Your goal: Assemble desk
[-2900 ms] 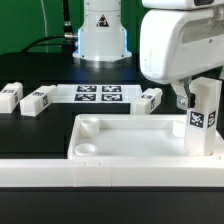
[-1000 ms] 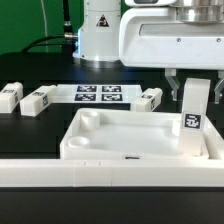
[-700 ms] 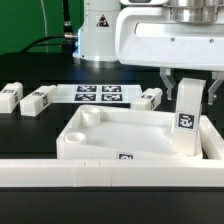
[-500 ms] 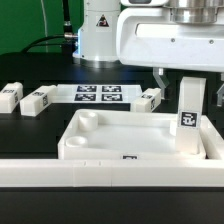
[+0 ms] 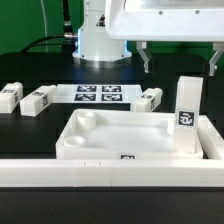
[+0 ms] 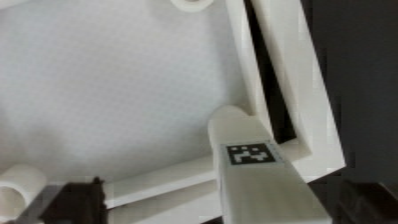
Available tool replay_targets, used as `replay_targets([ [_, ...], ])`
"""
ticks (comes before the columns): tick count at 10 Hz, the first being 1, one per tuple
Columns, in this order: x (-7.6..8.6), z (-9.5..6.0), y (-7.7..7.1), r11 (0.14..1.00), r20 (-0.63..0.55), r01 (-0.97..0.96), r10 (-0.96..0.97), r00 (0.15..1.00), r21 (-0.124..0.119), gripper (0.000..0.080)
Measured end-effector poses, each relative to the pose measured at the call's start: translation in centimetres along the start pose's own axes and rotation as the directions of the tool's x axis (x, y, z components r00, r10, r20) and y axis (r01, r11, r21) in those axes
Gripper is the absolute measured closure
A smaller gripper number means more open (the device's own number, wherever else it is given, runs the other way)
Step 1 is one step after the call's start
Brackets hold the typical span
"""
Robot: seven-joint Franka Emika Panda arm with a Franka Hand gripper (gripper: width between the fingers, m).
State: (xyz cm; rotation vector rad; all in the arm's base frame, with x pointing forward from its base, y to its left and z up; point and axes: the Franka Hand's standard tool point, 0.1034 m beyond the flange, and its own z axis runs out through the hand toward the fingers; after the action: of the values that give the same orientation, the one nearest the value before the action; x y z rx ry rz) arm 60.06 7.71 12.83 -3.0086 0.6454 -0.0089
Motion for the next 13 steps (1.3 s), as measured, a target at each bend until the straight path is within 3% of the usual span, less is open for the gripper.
replay_targets([
  [6, -0.2, 0.2, 0.2, 1.0, -0.002, 0.017, -0.017, 1.0, 0.001, 0.0151],
  [7, -1.2, 0.0, 1.3, 0.999, -0.013, 0.052, -0.052, 0.999, 0.011, 0.0151],
  [8, -2.7, -0.4, 3.2, 0.997, 0.002, 0.074, -0.074, 0.997, 0.004, 0.0151],
  [10, -4.2, -0.1, 6.1, 0.996, 0.001, 0.084, -0.084, 0.996, -0.002, 0.0151],
  [13, -4.7, 0.4, 6.6, 0.996, 0.0, 0.09, -0.09, 0.996, -0.005, 0.0151],
])
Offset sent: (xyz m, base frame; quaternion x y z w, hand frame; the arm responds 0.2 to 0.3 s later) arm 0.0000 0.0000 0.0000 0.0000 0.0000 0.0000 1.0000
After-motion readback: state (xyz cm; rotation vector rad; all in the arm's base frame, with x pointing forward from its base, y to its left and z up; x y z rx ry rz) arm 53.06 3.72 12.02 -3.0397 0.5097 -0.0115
